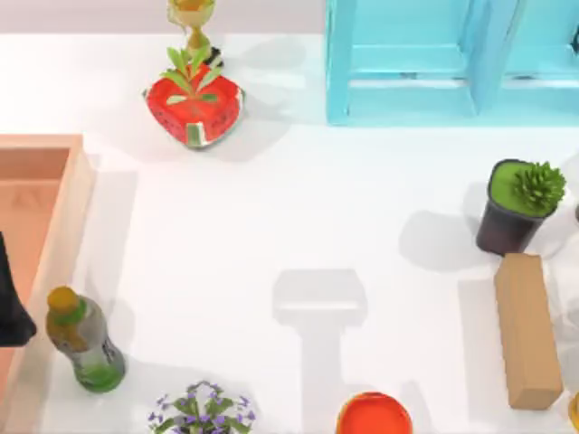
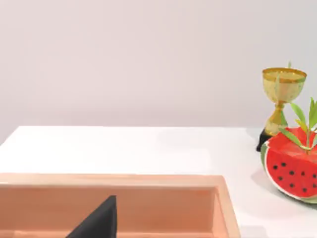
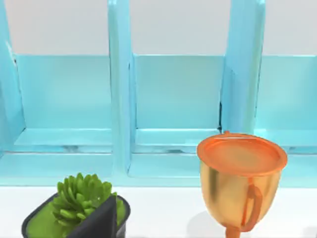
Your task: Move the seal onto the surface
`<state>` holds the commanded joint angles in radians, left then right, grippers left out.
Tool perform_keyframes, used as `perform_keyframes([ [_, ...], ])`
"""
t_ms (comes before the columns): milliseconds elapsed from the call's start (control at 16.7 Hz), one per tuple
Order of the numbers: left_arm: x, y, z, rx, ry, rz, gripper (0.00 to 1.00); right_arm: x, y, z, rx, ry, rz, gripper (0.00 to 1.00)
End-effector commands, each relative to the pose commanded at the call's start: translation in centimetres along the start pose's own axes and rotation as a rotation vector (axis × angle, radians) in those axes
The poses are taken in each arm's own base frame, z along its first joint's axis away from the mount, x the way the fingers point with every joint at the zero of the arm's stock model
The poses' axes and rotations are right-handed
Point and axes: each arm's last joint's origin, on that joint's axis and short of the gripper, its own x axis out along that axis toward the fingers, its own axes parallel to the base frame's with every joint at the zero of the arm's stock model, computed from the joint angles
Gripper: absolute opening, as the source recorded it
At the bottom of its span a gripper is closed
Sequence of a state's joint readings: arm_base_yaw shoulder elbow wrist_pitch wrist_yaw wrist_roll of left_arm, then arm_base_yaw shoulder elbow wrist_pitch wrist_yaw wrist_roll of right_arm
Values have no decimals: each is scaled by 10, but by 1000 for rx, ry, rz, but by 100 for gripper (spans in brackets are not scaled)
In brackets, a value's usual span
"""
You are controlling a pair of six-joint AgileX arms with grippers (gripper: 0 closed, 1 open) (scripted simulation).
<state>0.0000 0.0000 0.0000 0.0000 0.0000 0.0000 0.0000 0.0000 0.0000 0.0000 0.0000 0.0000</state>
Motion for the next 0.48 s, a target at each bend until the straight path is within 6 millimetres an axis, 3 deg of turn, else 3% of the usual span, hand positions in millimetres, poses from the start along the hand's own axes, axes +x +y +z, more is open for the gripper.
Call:
perform_keyframes([
  [240,0,1,5,9,31,10,100,0,0,0,0,0,0,100],
  [480,5,7,33,52,213,51,100,0,0,0,0,0,0,100],
])
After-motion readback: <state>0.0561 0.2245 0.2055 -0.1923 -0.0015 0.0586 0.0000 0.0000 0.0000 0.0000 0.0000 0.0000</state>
